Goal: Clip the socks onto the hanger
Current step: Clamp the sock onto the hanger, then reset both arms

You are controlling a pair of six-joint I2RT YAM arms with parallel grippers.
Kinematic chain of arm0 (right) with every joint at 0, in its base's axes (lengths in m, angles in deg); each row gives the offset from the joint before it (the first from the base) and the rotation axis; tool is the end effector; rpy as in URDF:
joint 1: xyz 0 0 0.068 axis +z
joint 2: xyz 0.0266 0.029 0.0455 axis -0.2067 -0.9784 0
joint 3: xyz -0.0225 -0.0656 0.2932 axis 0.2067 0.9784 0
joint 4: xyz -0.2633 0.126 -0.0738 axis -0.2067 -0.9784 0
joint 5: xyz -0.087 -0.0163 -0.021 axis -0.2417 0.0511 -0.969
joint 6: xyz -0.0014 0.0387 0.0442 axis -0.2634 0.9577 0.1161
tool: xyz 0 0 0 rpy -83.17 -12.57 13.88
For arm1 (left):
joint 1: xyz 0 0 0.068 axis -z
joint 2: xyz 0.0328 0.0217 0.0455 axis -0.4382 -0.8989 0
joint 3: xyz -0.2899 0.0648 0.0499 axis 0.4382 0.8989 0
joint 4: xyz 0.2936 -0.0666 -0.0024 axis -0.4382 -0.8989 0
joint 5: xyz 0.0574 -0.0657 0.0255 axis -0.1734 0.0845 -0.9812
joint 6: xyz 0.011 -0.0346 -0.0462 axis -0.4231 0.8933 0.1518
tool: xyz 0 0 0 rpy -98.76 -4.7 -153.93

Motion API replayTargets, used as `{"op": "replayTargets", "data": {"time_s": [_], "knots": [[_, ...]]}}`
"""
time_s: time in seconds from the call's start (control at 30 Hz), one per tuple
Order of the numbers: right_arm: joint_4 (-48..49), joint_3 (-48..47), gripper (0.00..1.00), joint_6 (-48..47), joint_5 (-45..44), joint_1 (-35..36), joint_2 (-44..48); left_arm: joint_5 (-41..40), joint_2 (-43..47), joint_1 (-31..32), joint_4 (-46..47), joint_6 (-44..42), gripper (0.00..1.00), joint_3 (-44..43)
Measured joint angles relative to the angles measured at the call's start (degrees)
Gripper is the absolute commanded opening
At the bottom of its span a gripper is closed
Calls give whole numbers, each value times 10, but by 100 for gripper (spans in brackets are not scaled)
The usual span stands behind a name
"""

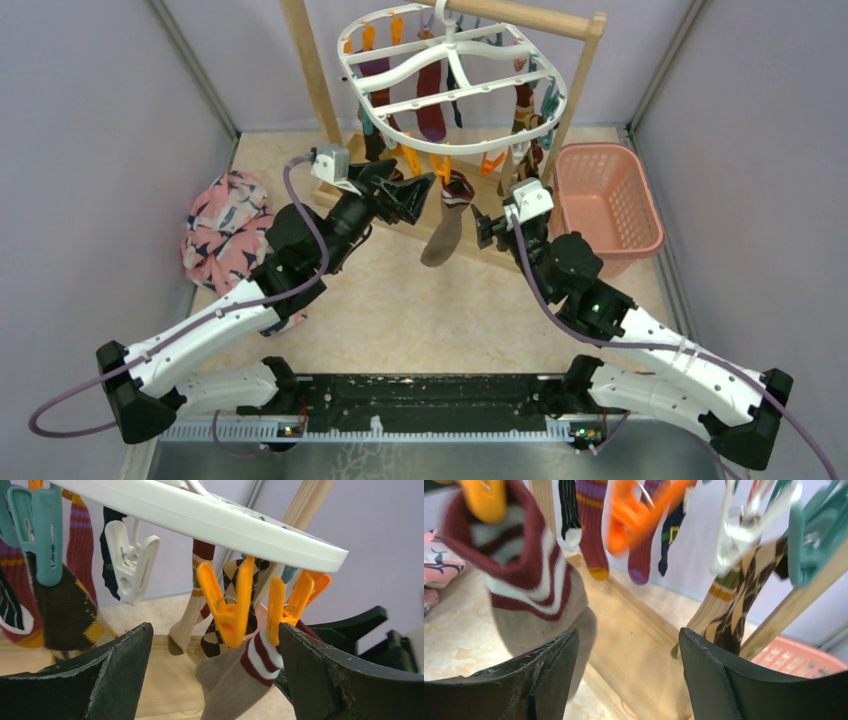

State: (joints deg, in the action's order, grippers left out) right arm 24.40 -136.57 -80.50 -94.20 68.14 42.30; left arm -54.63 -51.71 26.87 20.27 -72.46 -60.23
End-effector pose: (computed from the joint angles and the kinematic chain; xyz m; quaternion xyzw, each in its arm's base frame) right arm 0.1358 0.1621 0.4100 -0.1963 0.6289 0.0827 0.7477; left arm 0.1785 -0.2156 0.4471 0.0780 0.5903 -0.3780 0.7089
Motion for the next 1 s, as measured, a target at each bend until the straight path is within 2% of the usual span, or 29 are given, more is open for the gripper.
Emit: {"op": "replayTargets", "data": {"time_s": [0.17, 0.27, 0.47, 0.8, 1.0], "knots": [[-1, 71, 73, 98, 97, -107, 20, 8, 33, 0, -28, -5, 98, 17], [-1, 95, 73, 138, 136, -147, 14, 11, 62, 0, -42, -5, 98, 45], [40, 95, 72, 179, 174, -155, -37, -17, 62, 0, -74, 10, 98, 62], [64, 69, 71, 211, 183, -158, -136, -83, 14, 0, -121, 108, 98, 68], [74, 55, 70, 247, 196, -159, -149, -116, 16, 0, -154, 141, 98, 70]]}}
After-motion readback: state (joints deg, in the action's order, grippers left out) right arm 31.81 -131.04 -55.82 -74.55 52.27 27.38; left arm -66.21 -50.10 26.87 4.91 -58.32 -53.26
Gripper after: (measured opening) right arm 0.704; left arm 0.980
